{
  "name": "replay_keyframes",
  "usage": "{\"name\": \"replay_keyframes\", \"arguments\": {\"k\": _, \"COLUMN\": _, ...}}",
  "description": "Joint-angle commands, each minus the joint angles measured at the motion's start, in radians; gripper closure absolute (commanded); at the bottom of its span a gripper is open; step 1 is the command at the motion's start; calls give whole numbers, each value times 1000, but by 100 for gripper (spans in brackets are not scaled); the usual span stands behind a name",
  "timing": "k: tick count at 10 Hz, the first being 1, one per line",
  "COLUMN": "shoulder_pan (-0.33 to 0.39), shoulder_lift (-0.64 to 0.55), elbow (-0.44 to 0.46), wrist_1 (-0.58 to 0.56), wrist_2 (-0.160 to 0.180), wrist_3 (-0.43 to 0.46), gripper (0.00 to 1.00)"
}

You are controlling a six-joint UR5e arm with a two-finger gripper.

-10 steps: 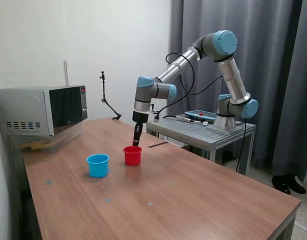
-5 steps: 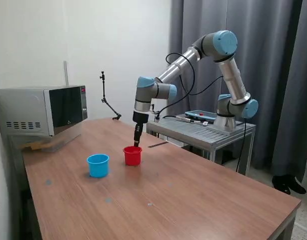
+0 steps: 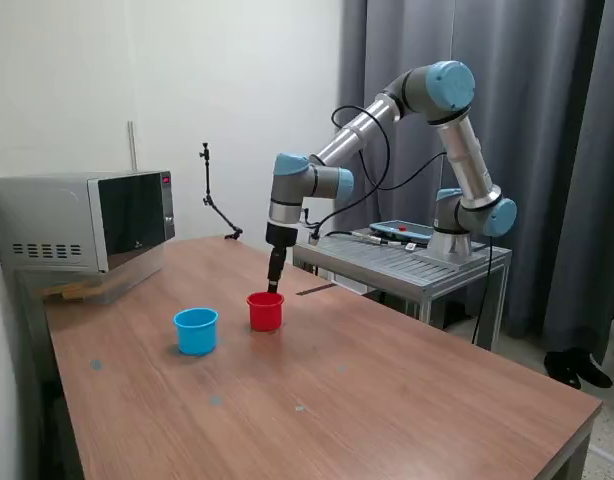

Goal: Place red objects in the red bin, and blue objects in the blue bin.

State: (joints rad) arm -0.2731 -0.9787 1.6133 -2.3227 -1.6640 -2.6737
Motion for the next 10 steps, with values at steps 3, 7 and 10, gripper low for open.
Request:
{"name": "replay_keyframes", "arguments": {"k": 3, "shoulder_pan": 21, "shoulder_lift": -2, "elbow": -16, "wrist_1": 0, "wrist_2": -6, "wrist_3": -11, "gripper": 0}}
{"name": "replay_keyframes", "arguments": {"k": 7, "shoulder_pan": 57, "shoulder_lift": -57, "elbow": -56, "wrist_1": 31, "wrist_2": -6, "wrist_3": -20, "gripper": 0}}
{"name": "replay_keyframes", "arguments": {"k": 10, "shoulder_pan": 78, "shoulder_lift": -146, "elbow": -116, "wrist_1": 117, "wrist_2": -2, "wrist_3": -69, "gripper": 0}}
